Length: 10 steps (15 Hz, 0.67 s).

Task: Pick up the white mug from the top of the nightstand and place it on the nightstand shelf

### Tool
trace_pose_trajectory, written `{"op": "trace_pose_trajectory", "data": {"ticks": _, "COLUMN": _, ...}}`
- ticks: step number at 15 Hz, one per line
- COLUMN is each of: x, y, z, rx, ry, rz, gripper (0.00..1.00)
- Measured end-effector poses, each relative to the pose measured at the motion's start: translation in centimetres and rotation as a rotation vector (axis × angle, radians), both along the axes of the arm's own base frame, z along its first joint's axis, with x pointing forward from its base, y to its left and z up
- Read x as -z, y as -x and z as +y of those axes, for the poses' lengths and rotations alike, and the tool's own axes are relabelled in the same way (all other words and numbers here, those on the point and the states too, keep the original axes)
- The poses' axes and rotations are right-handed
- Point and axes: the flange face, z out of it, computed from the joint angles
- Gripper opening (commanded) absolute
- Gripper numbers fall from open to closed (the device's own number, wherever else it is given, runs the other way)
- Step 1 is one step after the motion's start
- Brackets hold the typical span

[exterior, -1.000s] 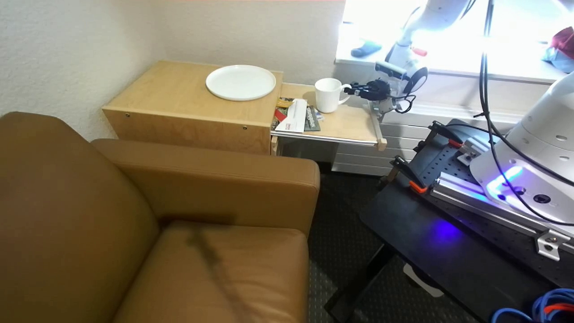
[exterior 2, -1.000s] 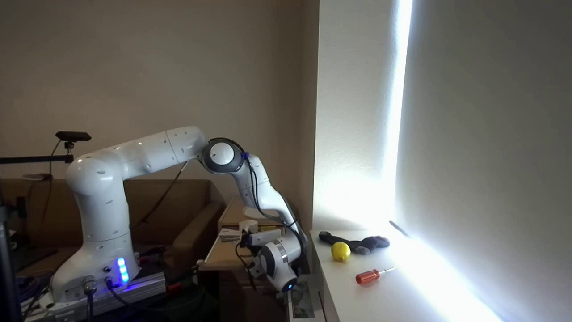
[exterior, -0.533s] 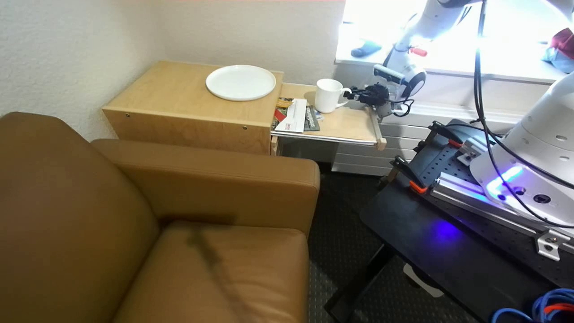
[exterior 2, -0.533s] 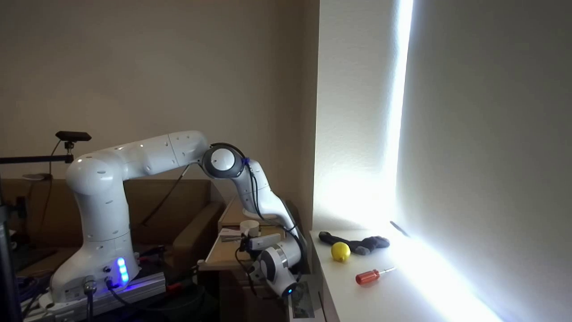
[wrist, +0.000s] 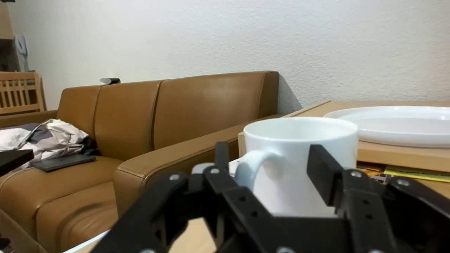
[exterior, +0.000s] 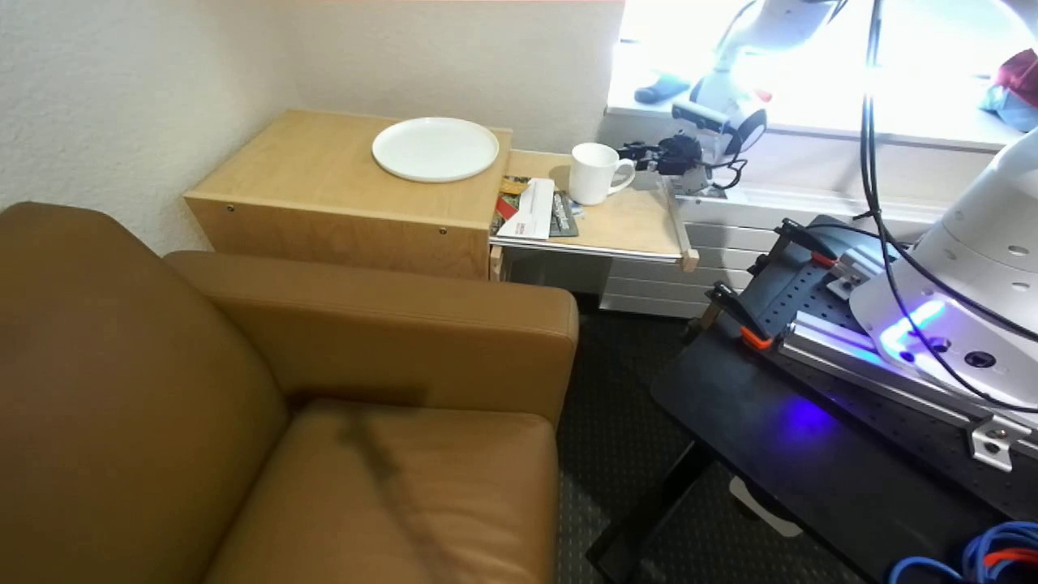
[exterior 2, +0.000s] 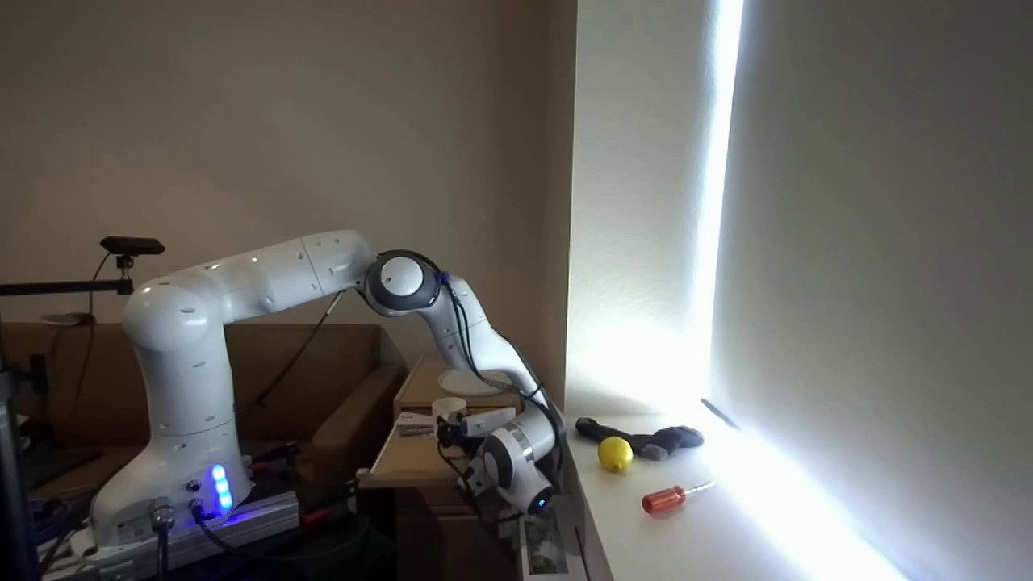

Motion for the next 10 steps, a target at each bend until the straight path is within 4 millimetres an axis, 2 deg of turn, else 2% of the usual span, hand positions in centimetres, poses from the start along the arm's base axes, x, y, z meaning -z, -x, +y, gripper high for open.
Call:
{"op": "trace_pose_trajectory", "data": {"ticks": 1, "x": -1.1, "y": -0.7, "z": -0.1, "rx": -0.016, "ry": 0.016, "rz": -0.002, "gripper": 0.98}}
{"op": "trace_pose_trajectory", "data": {"ticks": 2, "x": -2.2, "y": -1.4, "z": -0.2, "rx": -0.036, "ry": 0.033, "rz": 0.002, "gripper": 1.0}}
{"op": "trace_pose_trajectory", "data": {"ticks": 7, "x": -7.4, "y": -2.5, "z": -1.5, "rx": -0.162, "ry": 0.203, "rz": 0.117, "gripper": 1.0}}
{"op": "trace_pose_trajectory", "data": {"ticks": 10, "x": -11.8, "y": -2.8, "z": -2.6, "rx": -0.191, "ry": 0.305, "rz": 0.114, "gripper": 1.0}}
